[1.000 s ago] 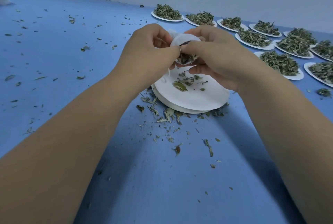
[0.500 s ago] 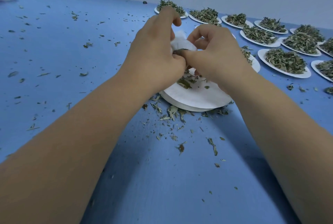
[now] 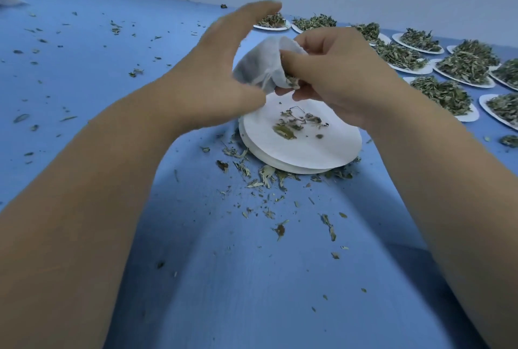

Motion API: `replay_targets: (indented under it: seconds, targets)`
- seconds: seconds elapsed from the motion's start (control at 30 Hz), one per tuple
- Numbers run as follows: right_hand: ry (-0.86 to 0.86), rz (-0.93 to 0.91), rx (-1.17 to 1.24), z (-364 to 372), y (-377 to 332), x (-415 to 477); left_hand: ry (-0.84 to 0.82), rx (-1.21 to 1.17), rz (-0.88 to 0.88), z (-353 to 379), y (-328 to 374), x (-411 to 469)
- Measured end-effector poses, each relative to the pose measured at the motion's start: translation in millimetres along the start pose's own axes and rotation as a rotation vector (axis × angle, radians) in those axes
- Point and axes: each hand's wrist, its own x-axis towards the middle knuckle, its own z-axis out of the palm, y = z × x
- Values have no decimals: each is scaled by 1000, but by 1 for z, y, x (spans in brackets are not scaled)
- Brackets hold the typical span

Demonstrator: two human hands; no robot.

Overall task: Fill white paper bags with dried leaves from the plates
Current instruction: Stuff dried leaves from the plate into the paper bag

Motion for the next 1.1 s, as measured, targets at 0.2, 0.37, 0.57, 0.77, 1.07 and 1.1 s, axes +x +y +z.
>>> replay_targets:
  seconds: [0.2,0.37,0.57,0.77,1.07,1.1]
  targets:
    - [-197,-6,-27,-12,3,-11,74,373,34,13,-12,10]
    - [-183,-52,-702,-8,22,-41,161,491,-51,30,-20,17]
    - [-318,-198,-743,4,21,-63,22,514,-87,48,-35,18]
    - [-294,-369,-775,-5,27,-92,-15,550,-103,50,-40,24]
    - [-247,-424,-638,-14,26,-108,-4,546,-111,51,-44,25]
    - [-223,-412,-600,-13,26,-109,-9,544,-113,51,-45,26]
